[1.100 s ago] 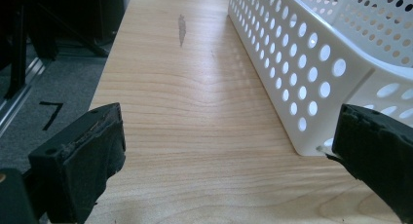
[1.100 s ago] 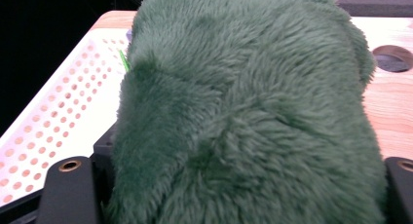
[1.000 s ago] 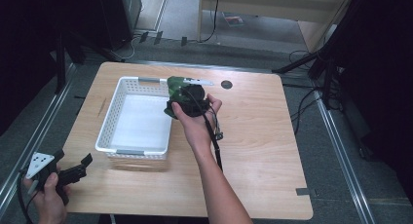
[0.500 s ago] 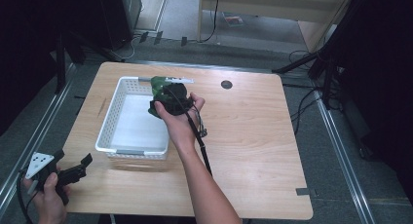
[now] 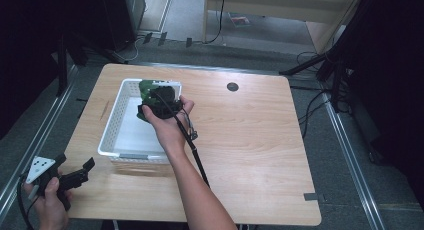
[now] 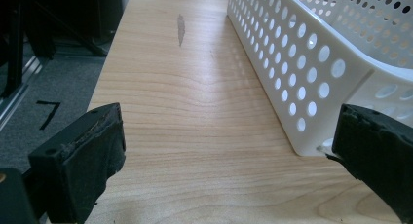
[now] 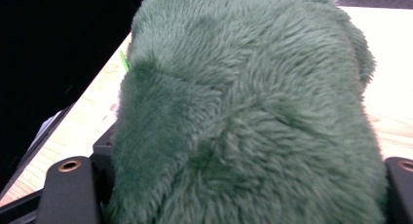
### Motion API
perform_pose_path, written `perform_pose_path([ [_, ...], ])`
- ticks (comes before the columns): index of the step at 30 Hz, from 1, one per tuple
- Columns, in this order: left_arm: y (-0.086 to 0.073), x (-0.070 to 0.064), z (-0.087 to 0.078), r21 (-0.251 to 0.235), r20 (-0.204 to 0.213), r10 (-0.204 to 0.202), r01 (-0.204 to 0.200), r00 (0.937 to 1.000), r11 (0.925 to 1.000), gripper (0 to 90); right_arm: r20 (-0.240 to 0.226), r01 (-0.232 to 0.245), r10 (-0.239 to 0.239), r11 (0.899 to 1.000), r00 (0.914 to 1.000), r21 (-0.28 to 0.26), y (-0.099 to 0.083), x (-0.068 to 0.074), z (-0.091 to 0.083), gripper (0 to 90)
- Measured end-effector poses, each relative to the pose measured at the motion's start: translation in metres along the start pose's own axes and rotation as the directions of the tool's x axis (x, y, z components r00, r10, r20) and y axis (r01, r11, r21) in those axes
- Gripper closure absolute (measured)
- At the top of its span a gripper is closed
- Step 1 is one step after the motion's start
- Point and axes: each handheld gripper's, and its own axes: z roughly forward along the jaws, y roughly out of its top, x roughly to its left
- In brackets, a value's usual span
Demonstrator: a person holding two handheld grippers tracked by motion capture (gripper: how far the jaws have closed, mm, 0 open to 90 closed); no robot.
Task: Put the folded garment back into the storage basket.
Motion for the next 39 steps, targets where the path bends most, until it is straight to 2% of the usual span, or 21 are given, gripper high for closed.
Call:
perform_pose_path([
  [9, 0.000, 0.001, 0.000, 0.000, 0.001, -0.001, 0.001, 1.0000, 1.0000, 0.0, -0.014, -0.004, 0.004, 1.000, 0.9999, 0.016, -0.010, 0.014, 0.022, 24.0],
  [15, 0.000, 0.001, 0.000, 0.000, 0.002, -0.001, 0.001, 1.0000, 1.0000, 0.0, -0.008, -0.015, 0.015, 0.999, 0.9999, 0.035, -0.017, 0.021, 0.038, 23.7],
  [25, 0.000, 0.001, 0.000, -0.004, 0.002, -0.004, 0.004, 1.0000, 1.0000, 0.0, -0.006, -0.005, 0.006, 0.997, 1.0000, 0.074, -0.029, 0.031, 0.064, 23.1],
  [39, 0.000, 0.000, 0.000, -0.001, 0.001, 0.002, -0.002, 1.0000, 1.0000, 0.0, -0.007, -0.014, 0.015, 0.990, 0.9999, 0.141, -0.030, 0.030, 0.073, 18.4],
])
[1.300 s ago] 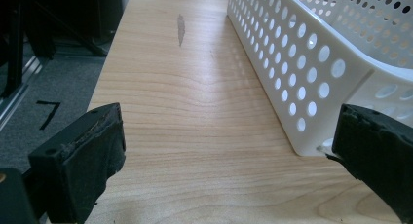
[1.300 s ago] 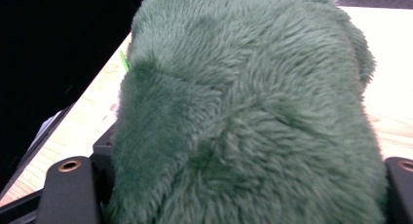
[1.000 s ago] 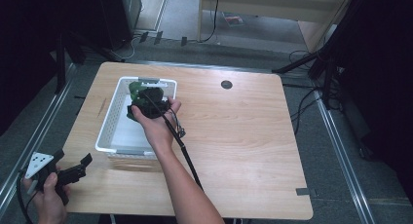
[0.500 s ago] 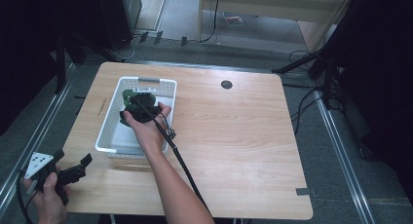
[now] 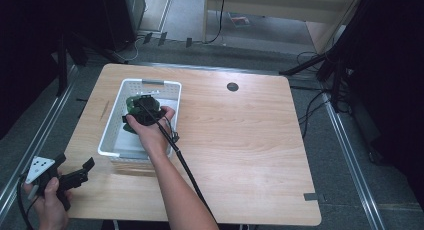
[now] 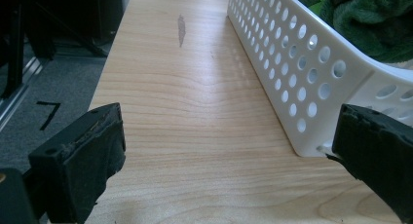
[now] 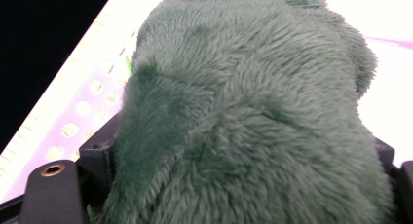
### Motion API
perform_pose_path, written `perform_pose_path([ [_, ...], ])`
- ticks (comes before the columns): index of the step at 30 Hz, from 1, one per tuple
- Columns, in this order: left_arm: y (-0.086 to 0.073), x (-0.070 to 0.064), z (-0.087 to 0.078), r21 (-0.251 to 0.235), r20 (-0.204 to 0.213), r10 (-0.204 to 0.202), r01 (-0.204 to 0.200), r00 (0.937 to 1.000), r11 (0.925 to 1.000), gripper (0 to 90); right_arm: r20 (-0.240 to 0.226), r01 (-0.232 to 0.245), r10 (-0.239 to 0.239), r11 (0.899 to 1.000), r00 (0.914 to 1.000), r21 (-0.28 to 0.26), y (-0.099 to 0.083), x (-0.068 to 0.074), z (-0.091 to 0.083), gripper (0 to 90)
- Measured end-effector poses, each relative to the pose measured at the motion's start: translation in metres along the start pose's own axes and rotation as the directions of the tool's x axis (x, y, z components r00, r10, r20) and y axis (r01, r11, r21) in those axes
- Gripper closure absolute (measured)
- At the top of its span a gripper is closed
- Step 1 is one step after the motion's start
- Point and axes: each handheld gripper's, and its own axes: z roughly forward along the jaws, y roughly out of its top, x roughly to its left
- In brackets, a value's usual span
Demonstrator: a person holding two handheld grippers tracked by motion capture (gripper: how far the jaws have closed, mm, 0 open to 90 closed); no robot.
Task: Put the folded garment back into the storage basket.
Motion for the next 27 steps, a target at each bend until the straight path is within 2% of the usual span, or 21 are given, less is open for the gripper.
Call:
perform_pose_path([
  [4, 0.000, 0.000, 0.000, -0.001, 0.002, -0.002, 0.002, 1.0000, 1.0000, 0.0, 0.034, -0.042, 0.041, 0.999, 0.9986, 0.034, 0.000, -0.004, 0.003, 18.9],
  [6, 0.000, 0.000, 0.000, -0.001, 0.002, -0.001, 0.001, 1.0000, 1.0000, 0.0, 0.025, -0.052, 0.051, 0.998, 0.9984, 0.046, 0.000, -0.006, 0.005, 18.9],
  [11, 0.000, 0.000, 0.000, 0.001, 0.003, 0.000, 0.000, 1.0000, 1.0000, 0.0, 0.049, -0.045, 0.041, 0.995, 0.9979, 0.094, -0.001, -0.006, 0.012, 19.0],
  [15, 0.000, 0.000, 0.000, 0.000, 0.004, -0.001, 0.001, 1.0000, 1.0000, 0.0, 0.042, -0.056, 0.052, 0.994, 0.9977, 0.098, -0.001, -0.006, 0.013, 18.1],
  [19, 0.000, 0.000, 0.000, 0.001, 0.003, -0.001, 0.001, 1.0000, 1.0000, 0.0, 0.037, -0.057, 0.053, 0.993, 0.9979, 0.105, 0.000, -0.007, 0.012, 13.0],
  [27, 0.000, 0.000, 0.000, 0.000, 0.002, 0.000, 0.000, 1.0000, 1.0000, 0.0, 0.039, -0.026, 0.021, 0.994, 0.9990, 0.110, 0.000, -0.003, 0.009, 4.4],
])
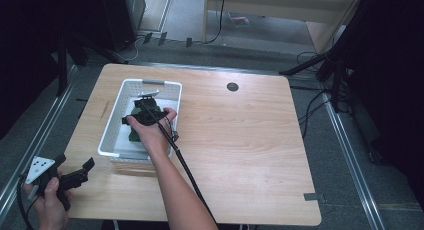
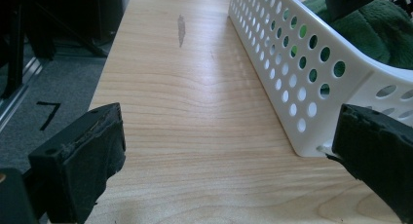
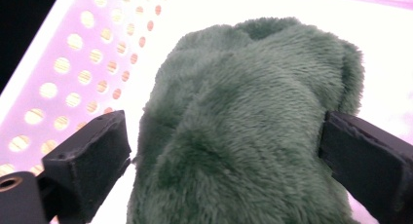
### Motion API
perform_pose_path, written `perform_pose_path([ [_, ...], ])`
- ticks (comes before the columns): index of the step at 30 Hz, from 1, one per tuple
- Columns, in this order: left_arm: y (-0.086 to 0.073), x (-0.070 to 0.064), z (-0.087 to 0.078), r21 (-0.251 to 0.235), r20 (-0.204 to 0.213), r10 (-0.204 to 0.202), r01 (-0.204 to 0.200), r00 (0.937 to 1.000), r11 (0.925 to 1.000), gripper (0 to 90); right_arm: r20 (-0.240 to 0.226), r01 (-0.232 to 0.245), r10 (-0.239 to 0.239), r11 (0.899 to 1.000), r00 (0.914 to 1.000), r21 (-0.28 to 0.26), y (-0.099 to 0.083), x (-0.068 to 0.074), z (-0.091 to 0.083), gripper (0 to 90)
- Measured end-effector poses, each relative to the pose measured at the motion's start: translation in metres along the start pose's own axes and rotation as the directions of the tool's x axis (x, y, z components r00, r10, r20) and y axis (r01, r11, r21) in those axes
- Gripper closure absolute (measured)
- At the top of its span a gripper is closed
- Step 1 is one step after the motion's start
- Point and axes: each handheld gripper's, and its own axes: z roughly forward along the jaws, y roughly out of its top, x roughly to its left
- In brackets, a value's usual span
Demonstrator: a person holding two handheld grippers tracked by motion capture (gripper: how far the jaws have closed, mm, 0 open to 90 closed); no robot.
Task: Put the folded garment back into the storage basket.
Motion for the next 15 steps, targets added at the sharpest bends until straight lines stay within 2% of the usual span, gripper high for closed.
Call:
perform_pose_path([
  [5, 0.000, 0.000, 0.000, 0.000, 0.001, -0.001, 0.001, 1.0000, 1.0000, 0.0, 0.002, 0.013, -0.013, 1.000, 0.9999, -0.021, 0.001, 0.002, -0.006, 2.2],
  [12, 0.000, 0.000, 0.000, -0.001, -0.001, -0.001, 0.001, 1.0000, 1.0000, 0.0, -0.021, 0.020, -0.021, 0.998, 0.9995, -0.054, 0.003, 0.006, -0.019, 0.0],
  [15, 0.000, 0.000, 0.000, 0.000, 0.000, 0.000, 0.000, 1.0000, 1.0000, 0.0, -0.011, 0.028, -0.029, 0.997, 0.9995, -0.075, 0.004, 0.006, -0.027, 0.0],
])
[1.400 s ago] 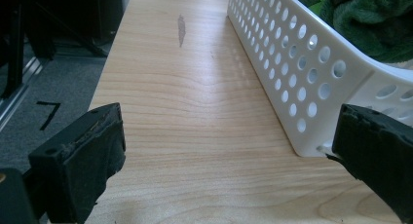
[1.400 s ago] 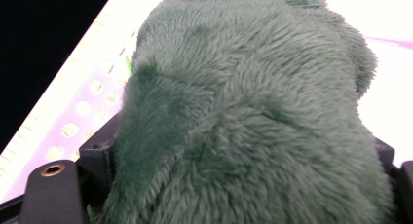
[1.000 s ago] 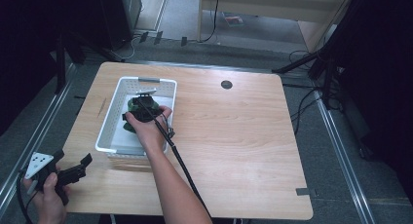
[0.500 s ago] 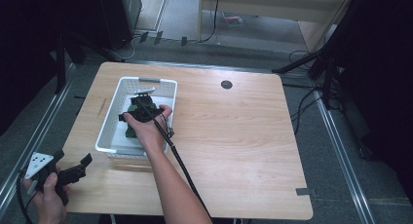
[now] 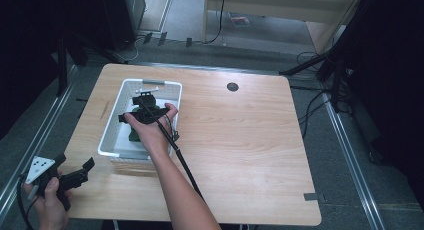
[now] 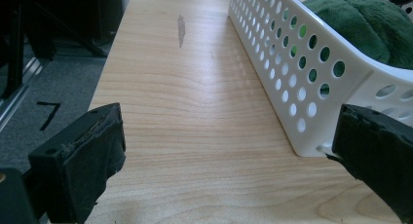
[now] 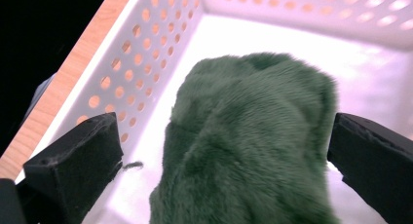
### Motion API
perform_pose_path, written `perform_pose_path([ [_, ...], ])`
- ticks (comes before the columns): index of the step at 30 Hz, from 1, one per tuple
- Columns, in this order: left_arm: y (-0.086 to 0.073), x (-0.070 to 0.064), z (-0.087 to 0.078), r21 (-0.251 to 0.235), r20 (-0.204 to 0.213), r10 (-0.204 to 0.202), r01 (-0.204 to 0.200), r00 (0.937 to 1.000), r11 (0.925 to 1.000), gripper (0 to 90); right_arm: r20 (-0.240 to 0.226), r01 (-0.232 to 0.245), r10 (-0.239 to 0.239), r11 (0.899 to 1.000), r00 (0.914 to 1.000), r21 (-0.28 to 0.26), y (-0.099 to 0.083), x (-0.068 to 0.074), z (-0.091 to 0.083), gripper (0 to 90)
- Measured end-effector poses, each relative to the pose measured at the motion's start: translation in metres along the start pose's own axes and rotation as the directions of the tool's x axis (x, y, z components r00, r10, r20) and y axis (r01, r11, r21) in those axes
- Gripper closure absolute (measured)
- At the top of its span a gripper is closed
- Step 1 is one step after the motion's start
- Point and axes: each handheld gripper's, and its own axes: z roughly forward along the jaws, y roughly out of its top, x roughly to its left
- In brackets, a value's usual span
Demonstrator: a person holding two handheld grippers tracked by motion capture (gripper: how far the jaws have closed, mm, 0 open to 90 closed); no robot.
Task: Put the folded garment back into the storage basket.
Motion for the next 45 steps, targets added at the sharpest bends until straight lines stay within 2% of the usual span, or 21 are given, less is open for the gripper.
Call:
perform_pose_path([
  [9, 0.000, 0.000, 0.000, 0.003, -0.003, 0.003, -0.003, 1.0000, 1.0000, 0.0, 0.015, 0.011, -0.010, 0.998, 0.9998, -0.054, 0.006, -0.009, -0.025, 0.0],
  [19, 0.000, 0.000, 0.000, 0.003, -0.003, 0.003, -0.003, 1.0000, 1.0000, 0.0, 0.024, 0.007, -0.004, 0.992, 0.9997, -0.126, 0.007, -0.030, -0.057, 0.0],
  [23, 0.000, 0.000, 0.000, 0.003, -0.002, 0.003, -0.003, 1.0000, 1.0000, 0.0, 0.039, 0.004, 0.002, 0.988, 0.9992, -0.153, 0.005, -0.043, -0.066, 0.0],
  [30, 0.000, 0.000, 0.000, 0.004, -0.003, 0.004, -0.004, 1.0000, 1.0000, 0.0, 0.064, -0.025, 0.037, 0.984, 0.9973, -0.174, 0.000, -0.072, -0.080, 0.0],
  [32, 0.000, 0.000, 0.000, 0.003, -0.003, 0.003, -0.003, 1.0000, 1.0000, 0.0, 0.076, -0.019, 0.033, 0.984, 0.9966, -0.176, -0.002, -0.078, -0.083, 0.0],
  [42, 0.000, 0.000, 0.000, 0.005, -0.006, 0.007, -0.007, 1.0000, 1.0000, 0.0, 0.109, -0.036, 0.059, 0.978, 0.9923, -0.205, -0.018, -0.116, -0.100, 0.0],
  [45, 0.000, 0.000, 0.000, 0.005, -0.005, 0.006, -0.006, 1.0000, 1.0000, 0.0, 0.105, -0.050, 0.074, 0.975, 0.9917, -0.216, -0.023, -0.128, -0.104, 0.0],
])
